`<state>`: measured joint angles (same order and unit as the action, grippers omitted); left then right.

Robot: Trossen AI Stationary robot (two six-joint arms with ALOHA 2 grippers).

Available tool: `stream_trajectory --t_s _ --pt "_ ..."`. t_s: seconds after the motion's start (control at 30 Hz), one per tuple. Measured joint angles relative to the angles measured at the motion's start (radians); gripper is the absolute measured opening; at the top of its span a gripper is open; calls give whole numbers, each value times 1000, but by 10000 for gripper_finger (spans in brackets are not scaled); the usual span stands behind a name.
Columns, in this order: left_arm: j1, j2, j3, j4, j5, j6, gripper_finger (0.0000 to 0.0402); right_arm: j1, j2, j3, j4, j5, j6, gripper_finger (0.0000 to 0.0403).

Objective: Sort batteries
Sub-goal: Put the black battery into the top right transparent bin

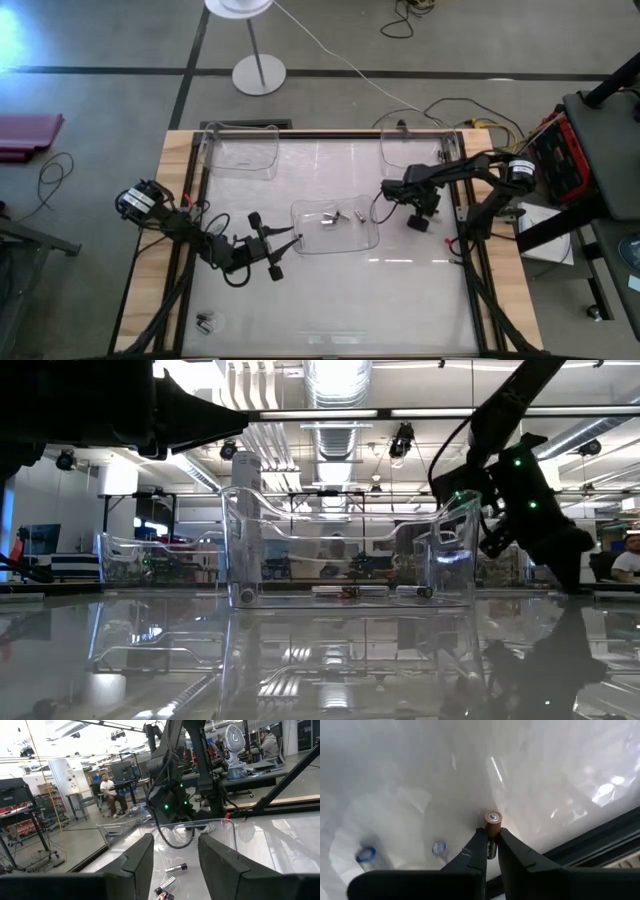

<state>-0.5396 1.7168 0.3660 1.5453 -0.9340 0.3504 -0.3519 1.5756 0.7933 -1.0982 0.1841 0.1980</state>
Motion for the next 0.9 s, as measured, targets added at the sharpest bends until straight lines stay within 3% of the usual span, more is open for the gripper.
stream_trajectory --t_s 0.43,0.9 --pt "-1 0 0 -17 -1 0 135 58 -171 187 -117 45 41 24" --pt "-1 0 0 -16 -2 -11 135 59 -320 281 -116 61 135 24"
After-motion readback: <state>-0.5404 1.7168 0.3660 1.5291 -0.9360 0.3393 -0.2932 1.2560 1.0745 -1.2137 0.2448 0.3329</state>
